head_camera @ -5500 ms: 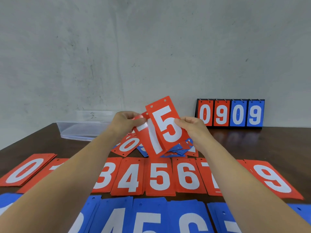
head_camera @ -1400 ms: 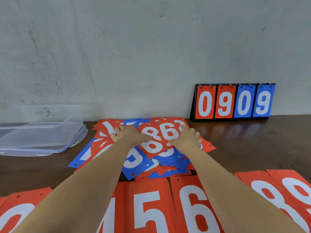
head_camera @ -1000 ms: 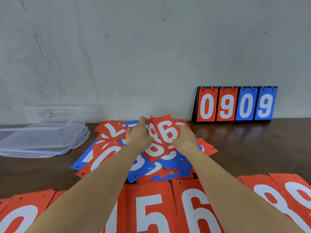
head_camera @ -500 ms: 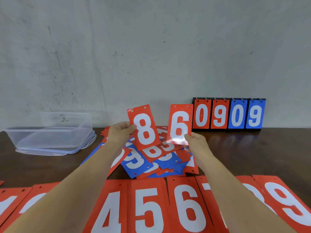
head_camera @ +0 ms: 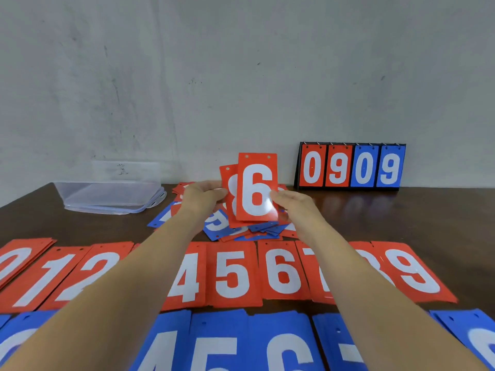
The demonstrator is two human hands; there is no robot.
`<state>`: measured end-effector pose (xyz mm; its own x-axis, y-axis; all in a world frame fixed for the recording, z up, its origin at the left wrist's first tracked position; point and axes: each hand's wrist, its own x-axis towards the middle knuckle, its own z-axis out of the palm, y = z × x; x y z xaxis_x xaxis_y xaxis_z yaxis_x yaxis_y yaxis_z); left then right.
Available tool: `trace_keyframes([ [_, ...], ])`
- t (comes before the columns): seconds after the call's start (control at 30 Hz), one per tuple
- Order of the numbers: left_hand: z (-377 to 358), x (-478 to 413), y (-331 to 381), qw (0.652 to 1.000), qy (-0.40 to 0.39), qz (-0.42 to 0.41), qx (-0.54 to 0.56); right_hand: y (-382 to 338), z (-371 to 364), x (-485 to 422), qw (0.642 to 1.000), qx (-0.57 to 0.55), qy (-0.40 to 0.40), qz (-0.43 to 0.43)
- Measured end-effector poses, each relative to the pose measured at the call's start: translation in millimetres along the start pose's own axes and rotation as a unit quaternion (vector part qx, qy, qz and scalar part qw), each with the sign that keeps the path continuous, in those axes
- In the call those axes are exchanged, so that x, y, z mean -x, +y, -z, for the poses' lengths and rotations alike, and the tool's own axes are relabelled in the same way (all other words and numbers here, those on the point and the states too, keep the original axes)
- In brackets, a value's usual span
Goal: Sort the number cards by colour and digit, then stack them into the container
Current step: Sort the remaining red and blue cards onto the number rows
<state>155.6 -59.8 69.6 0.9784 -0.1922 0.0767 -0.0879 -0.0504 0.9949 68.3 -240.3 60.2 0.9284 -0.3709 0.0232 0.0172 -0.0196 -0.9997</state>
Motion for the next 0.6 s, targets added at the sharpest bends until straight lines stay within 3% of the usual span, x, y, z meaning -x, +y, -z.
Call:
trace_keyframes([
  [0.17,-16.9,20.8,6.7,0.998,-0.026,0.006,0.052,-1.0,2.3,14.7,0.999,0.031,-0.016,0.012],
  [0.3,-32.0,36.5,6.9,0.994,-0.034,0.026,0.101,0.1,13.4,23.1,0.997,0.060,0.022,0.038],
  [0.47,-46.4,50.7,-0.1,0.998,-0.056,0.012,0.030,-0.3,31.0,39.8,0.990,0.115,0.046,0.064],
  [0.6,-54.0,54.5,6.4,0.997,-0.065,0.026,0.035,-4.3,55.3,53.0,0.986,0.127,0.070,0.078],
])
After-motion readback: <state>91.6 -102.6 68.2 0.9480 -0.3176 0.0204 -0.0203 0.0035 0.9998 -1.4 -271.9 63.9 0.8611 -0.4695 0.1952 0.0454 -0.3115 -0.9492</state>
